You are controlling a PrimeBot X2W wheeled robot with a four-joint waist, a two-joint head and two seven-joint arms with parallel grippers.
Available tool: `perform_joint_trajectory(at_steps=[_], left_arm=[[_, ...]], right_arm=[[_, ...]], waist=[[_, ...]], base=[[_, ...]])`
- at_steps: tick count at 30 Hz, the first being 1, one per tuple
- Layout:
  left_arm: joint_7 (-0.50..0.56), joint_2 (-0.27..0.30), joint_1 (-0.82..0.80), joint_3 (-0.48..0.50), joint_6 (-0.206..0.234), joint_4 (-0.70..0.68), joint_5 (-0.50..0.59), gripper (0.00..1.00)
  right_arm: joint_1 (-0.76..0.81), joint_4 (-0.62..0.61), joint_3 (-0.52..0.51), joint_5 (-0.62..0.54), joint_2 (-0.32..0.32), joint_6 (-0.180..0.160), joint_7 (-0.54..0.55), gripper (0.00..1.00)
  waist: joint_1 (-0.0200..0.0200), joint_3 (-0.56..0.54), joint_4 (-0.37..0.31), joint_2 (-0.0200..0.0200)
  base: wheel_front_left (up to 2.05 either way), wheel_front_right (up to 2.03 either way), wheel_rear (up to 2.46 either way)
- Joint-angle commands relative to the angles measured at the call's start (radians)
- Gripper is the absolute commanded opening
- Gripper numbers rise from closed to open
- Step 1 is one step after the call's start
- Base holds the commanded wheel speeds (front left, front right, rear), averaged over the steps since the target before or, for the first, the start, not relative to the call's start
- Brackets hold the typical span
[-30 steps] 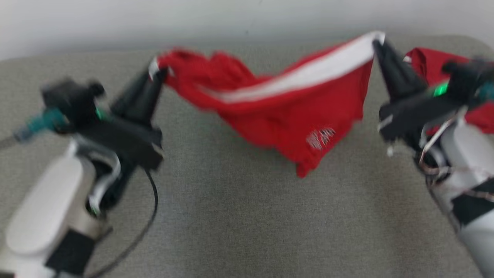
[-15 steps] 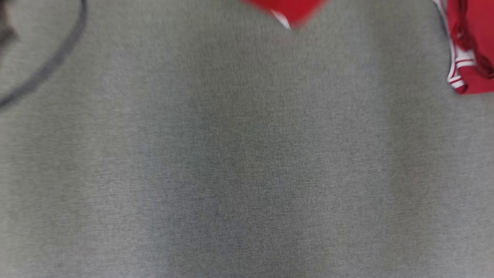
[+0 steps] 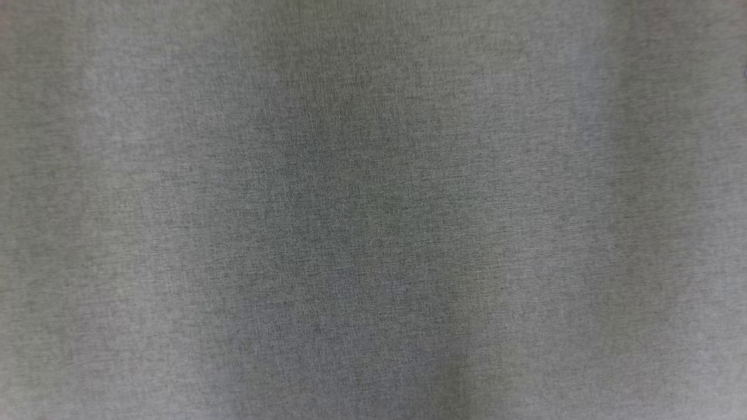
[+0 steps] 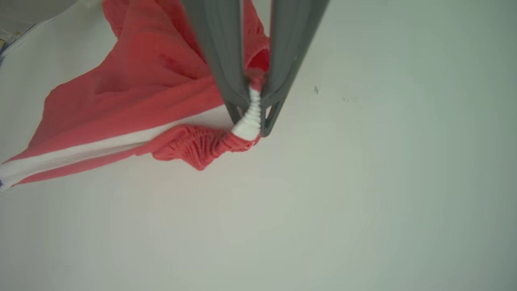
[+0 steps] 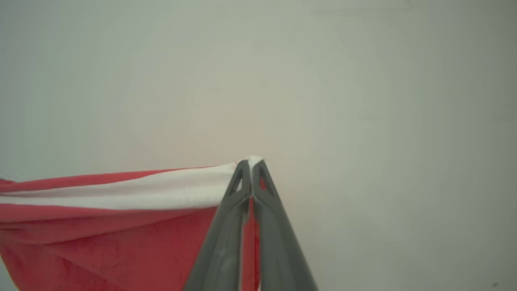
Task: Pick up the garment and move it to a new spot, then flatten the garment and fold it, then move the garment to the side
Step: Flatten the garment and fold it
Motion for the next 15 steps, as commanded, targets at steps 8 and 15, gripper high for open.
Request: perform_joint_trajectory(at_steps=[8, 15], left_arm=[[-0.063, 0.013, 0.18, -0.126, 0.003, -0.013, -0.077, 0.0], [-0.103, 0.069, 0.414, -0.2, 0.003, -0.112, -0.125, 0.0]], right_arm=[[0.163, -0.033, 0.142, 0.097, -0.041, -0.003, -0.086, 0.0], [0.398, -0.155, 0.227, 0.195, -0.121, -0.003, -0.126, 0.0]], waist=[[-0.0003, -0.01, -0.004, -0.0003], [-0.0003, -0.094, -0.011, -0.0003]], base=[[0.0, 0.0, 0.0], [0.0, 0.0, 0.0]])
